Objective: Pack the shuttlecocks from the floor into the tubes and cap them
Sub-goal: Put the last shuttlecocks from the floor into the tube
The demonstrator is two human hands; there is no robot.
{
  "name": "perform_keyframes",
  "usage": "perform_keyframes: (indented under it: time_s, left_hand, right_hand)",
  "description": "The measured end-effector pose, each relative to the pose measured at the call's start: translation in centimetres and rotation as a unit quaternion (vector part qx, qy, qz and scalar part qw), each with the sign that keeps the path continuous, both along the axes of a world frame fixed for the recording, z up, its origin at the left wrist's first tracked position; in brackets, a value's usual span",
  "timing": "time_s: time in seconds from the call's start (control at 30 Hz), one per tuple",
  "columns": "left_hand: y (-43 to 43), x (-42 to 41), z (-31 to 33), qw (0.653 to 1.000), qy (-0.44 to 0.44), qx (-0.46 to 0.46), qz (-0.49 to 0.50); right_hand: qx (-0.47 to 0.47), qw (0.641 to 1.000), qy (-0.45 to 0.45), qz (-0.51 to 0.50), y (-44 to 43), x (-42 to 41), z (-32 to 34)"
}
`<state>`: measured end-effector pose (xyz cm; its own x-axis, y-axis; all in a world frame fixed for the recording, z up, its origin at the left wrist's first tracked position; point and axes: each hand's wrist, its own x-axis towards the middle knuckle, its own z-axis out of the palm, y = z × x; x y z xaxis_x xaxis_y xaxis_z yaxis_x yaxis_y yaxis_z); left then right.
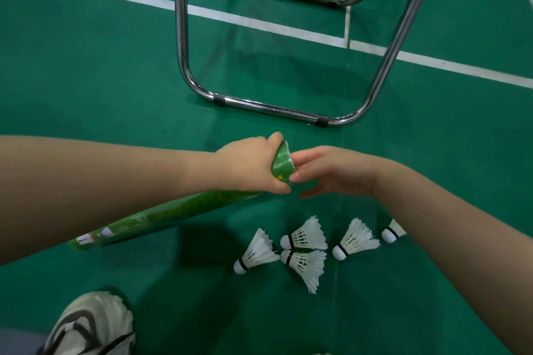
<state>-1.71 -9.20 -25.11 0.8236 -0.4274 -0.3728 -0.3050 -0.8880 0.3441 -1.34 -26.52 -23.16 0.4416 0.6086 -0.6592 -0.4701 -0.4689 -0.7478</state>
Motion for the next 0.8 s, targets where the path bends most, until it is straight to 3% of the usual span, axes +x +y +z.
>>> perform_keyframes:
  time_s: [0.1,0.23,0.53,0.6,0.7,0.8]
  left_hand:
    - [-0.4,-0.7,0.4,1.0,0.008,-0.006,-0.025]
    - [-0.4,-1.3,0.5,0.999,0.015,0.003,-0.047]
    - [-3.6,-2.0,1.8,1.0,0.004,-0.011,-0.024]
    - [-4.7,-2.3,1.7,0.999,0.002,0.004,-0.037]
    - [-6.2,-2.7,1.6,0.998,-0.01,0.029,-0.056]
    - [-7.7,-2.9,1.7,0.997,-0.011,0.037,-0.067]
  right_hand:
    - [0.006,0.999,0.04,0.028,1.3,-0.8,-0.5]
    - [0.005,0.999,0.027,0.041,2.1,-1.7,-0.8]
    - [-0.004,0.993,-0.04,-0.107,-2.8,-2.7,1.4]
    - [-0.053,0.98,-0.101,-0.161,-4.9,-3.2,1.2]
    - [-0.174,0.932,-0.199,-0.246,-9.2,-4.3,-0.2]
    - [-0.39,0.863,-0.241,-0.214,-14.1,-6.1,-3.6]
